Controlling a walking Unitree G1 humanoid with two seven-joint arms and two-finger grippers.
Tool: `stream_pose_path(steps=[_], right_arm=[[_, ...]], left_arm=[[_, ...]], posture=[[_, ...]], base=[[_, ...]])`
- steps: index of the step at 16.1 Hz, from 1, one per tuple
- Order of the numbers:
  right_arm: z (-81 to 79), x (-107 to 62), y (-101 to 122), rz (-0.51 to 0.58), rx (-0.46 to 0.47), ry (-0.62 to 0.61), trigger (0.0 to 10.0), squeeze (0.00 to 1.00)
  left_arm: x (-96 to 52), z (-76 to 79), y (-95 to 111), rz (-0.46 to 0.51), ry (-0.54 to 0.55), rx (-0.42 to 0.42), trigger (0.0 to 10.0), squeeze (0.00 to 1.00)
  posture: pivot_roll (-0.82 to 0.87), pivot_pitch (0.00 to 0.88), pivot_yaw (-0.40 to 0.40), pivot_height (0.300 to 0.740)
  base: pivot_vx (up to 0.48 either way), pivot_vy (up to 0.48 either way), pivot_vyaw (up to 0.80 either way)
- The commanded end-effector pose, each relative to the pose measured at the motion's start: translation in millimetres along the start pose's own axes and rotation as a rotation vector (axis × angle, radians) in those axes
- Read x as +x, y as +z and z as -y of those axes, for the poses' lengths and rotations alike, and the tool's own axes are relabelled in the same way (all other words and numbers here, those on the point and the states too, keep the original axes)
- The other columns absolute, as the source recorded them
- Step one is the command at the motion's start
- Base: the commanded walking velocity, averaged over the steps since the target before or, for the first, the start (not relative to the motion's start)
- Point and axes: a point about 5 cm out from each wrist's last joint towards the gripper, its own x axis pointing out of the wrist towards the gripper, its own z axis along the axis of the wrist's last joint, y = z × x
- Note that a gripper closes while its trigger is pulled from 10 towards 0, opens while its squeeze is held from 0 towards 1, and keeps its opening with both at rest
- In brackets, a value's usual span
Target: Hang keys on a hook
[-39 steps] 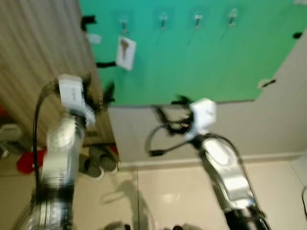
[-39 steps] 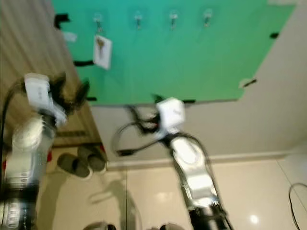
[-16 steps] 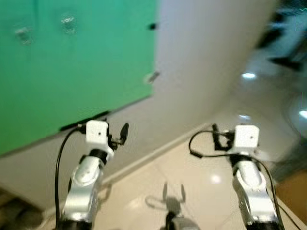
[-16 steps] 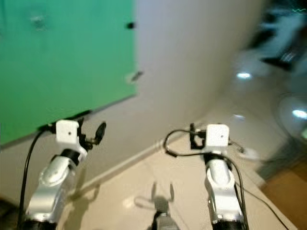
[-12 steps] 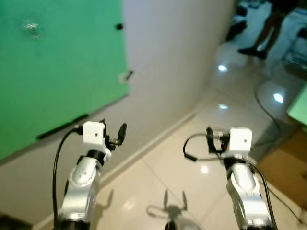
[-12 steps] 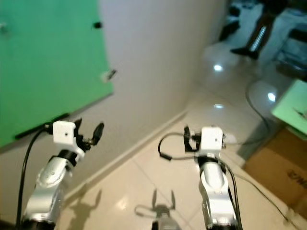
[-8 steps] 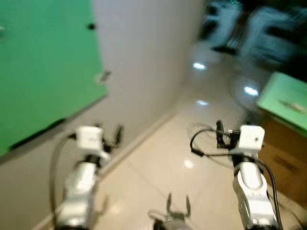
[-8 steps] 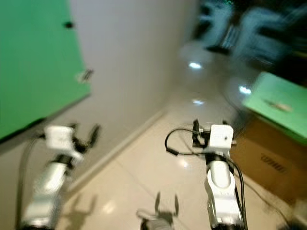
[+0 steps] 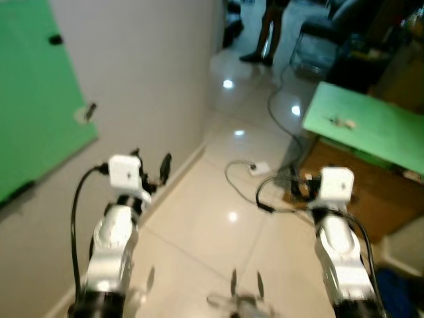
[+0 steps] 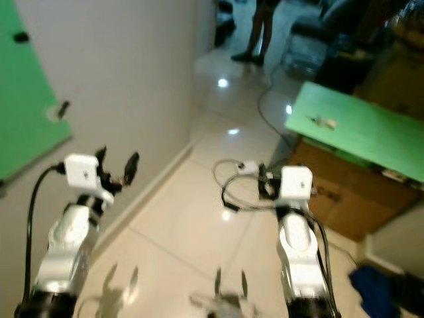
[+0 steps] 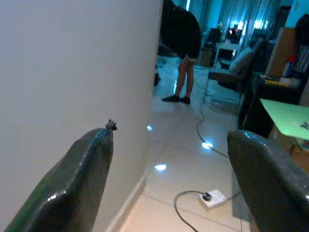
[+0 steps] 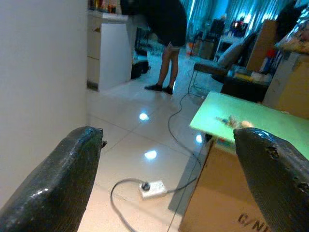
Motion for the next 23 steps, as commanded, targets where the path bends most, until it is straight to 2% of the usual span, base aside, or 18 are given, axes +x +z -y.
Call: stream_pose_path(steps=[1, 3, 5, 8, 10, 12, 15, 23], right_arm=[[12.0, -2.1, -3, -0.015, -0.018, -0.030, 10.0, 0.00], [14.4, -0.9, -4, -0.020, -0.014, -0.037, 10.0, 0.00], [9.3, -0.4, -4, -0.014, -0.015, 0.007, 10.0, 0.00], [10.5, -2.2, -2, -0.006, -0.028, -0.006, 10.0, 0.00], [7.5, -4.7, -4, -0.007, -0.020, 0.002, 10.0, 0.00], [5.1, -6.2, -5, -0.007, -0.028, 0.010, 10.0, 0.00], [6.3, -5.9, -6, -0.034, -0.055, 0.015, 10.0, 0.00], [13.2, -15.5, -5, -0.016, -0.040, -0.033, 10.0, 0.00]], left_arm=[[5.8, 12.6, -4, -0.026, -0.033, -0.013, 10.0, 0.00], [10.8, 13.4, -6, -0.040, -0.011, -0.016, 10.0, 0.00], [17.0, 15.9, -8, -0.060, -0.005, -0.006, 10.0, 0.00], [23.0, 26.3, -1, -0.015, -0.100, -0.080, 10.0, 0.00], [27.9, 26.3, 0, -0.016, -0.102, -0.058, 10.0, 0.00], [31.0, 29.3, 1, -0.006, -0.121, -0.079, 10.0, 0.00], [32.0, 36.0, 1, 0.003, -0.172, -0.081, 10.0, 0.00], [32.9, 45.3, -4, -0.013, -0.217, -0.134, 10.0, 0.00]], posture=[[-0.12, 0.012, -0.037, 0.740], [-0.13, 0.011, -0.030, 0.740], [-0.15, 0.011, -0.025, 0.740], [-0.17, 0.009, 0.002, 0.740], [-0.17, 0.008, 0.013, 0.740], [-0.18, 0.000, 0.016, 0.740], [-0.19, 0.000, 0.015, 0.740], [-0.23, 0.020, 0.037, 0.740]], base=[[0.251, -0.405, -0.70], [0.317, -0.349, -0.70], [0.000, 0.000, -0.70], [0.284, 0.000, 0.00], [0.480, 0.000, 0.00], [0.480, 0.000, 0.00], [0.480, 0.000, 0.00], [0.480, 0.000, -0.66]])
